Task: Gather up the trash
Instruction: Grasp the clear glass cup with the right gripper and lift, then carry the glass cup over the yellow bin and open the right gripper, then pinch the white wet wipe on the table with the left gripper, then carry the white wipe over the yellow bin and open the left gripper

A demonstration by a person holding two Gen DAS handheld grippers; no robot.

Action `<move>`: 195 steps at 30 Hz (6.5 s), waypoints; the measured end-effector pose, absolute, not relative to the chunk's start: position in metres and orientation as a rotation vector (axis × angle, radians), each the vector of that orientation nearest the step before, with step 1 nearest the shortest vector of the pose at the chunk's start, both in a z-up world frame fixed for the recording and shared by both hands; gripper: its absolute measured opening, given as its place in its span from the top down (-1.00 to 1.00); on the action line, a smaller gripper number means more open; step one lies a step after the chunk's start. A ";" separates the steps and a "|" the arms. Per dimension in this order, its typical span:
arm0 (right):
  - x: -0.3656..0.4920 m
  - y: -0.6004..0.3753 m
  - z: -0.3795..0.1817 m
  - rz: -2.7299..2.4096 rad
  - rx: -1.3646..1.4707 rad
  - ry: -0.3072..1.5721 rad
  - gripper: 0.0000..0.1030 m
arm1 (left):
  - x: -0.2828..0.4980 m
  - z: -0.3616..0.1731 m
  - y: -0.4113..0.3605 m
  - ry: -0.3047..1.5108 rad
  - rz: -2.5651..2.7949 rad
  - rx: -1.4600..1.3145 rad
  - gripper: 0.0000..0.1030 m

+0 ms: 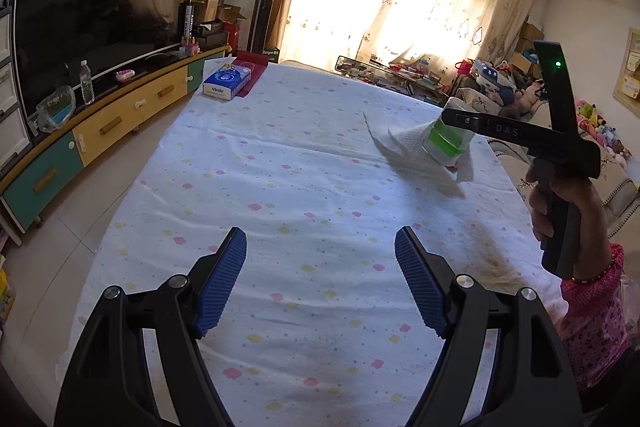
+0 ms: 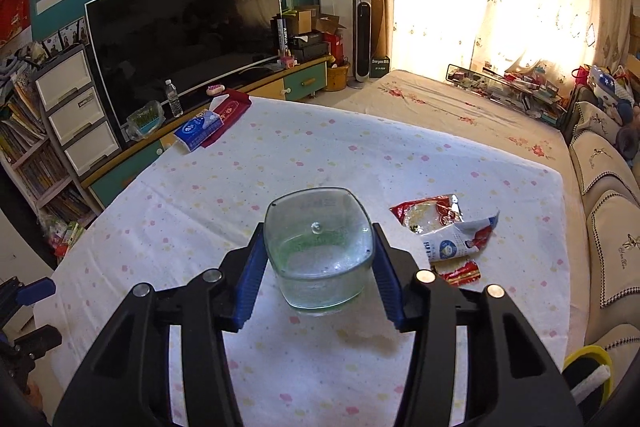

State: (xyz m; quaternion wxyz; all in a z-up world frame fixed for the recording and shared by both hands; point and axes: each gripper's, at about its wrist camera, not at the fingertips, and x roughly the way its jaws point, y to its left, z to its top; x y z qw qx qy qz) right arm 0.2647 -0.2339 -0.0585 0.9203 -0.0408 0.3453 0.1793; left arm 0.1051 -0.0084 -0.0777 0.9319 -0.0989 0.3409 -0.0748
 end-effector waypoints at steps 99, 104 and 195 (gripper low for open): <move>0.079 -0.548 -0.132 -0.239 0.319 0.750 -0.39 | 0.177 -0.103 -0.259 0.888 -0.507 0.287 -0.55; 0.074 -0.546 -0.138 -0.217 0.336 0.758 -0.39 | 0.189 -0.119 -0.267 0.929 -0.496 0.295 -0.55; -0.044 -0.578 -0.125 -0.260 0.458 0.613 -0.43 | 0.132 -0.010 -0.438 0.608 -0.713 0.289 -0.76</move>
